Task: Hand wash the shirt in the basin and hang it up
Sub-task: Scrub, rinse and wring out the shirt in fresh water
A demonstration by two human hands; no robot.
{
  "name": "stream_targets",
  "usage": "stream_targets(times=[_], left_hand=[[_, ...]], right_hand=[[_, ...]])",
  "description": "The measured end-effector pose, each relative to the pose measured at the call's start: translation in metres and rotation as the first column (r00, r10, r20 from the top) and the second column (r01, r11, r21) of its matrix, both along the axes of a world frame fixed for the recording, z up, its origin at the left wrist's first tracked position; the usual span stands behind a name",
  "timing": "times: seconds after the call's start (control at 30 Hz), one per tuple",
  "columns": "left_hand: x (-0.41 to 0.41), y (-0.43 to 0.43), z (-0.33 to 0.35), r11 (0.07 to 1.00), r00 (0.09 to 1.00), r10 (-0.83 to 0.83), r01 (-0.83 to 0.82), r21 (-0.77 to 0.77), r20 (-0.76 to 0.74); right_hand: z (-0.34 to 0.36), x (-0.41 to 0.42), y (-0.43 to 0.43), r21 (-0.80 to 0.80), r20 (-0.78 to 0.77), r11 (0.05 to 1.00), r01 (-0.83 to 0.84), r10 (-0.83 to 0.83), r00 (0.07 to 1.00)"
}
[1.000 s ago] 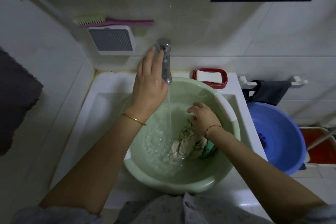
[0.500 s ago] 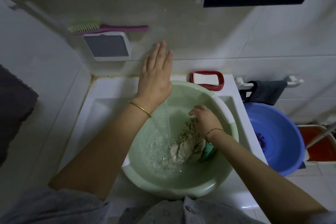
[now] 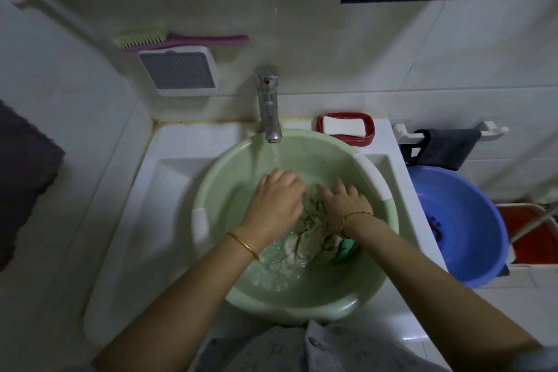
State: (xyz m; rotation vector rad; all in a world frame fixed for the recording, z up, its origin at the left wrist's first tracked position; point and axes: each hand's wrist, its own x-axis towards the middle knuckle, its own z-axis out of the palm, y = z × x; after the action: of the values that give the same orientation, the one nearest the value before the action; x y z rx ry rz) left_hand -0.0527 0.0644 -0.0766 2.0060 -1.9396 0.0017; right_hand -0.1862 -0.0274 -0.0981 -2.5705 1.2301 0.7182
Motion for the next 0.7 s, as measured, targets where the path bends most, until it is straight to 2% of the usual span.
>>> stream_targets(times=[0.07, 0.13, 0.27, 0.33, 0.4, 0.47, 0.57, 0.63, 0.7], left_hand=[[-0.008, 0.006, -0.01, 0.974, 0.997, 0.01, 0.008, 0.228, -0.08], [-0.015, 0.011, -0.017, 0.914, 0.994, 0.055, -0.011, 0.405, -0.097], [-0.02, 0.018, -0.031, 0.8, 0.979, 0.175, -0.081, 0.594, -0.102], [-0.019, 0.02, -0.033, 0.76, 0.967, 0.227, -0.101, 0.642, -0.115], [-0.017, 0.021, -0.031, 0.733, 0.95, 0.267, -0.093, 0.674, -0.159], [-0.013, 0.019, -0.028, 0.745, 0.924, 0.318, -0.105, 0.659, -0.212], [-0.003, 0.017, -0.017, 0.807, 0.901, 0.35, -0.152, 0.57, -0.255], [0.009, 0.017, -0.007, 0.824, 0.857, 0.386, -0.153, 0.545, -0.343], [0.022, 0.016, 0.004, 0.824, 0.778, 0.445, -0.16, 0.544, -0.444]], right_hand=[[-0.008, 0.001, 0.0, -0.022, -0.028, 0.999, 0.041, -0.042, 0.999], [-0.013, 0.004, -0.003, -0.015, 0.049, 0.993, 0.117, -0.116, 0.992], [-0.013, 0.007, -0.003, 0.193, 0.17, 0.945, 0.265, -0.299, 0.939], [-0.01, 0.006, -0.002, 0.347, 0.228, 0.872, 0.346, -0.436, 0.871], [-0.006, 0.008, -0.004, 0.523, 0.26, 0.752, 0.402, -0.59, 0.764], [-0.003, 0.01, -0.005, 0.656, 0.222, 0.624, 0.425, -0.697, 0.682], [0.002, 0.011, -0.009, 0.779, 0.164, 0.487, 0.395, -0.766, 0.622], [0.006, 0.007, -0.013, 0.845, 0.172, 0.447, 0.292, -0.746, 0.644], [0.012, 0.001, -0.018, 0.881, 0.177, 0.437, 0.183, -0.662, 0.728]])
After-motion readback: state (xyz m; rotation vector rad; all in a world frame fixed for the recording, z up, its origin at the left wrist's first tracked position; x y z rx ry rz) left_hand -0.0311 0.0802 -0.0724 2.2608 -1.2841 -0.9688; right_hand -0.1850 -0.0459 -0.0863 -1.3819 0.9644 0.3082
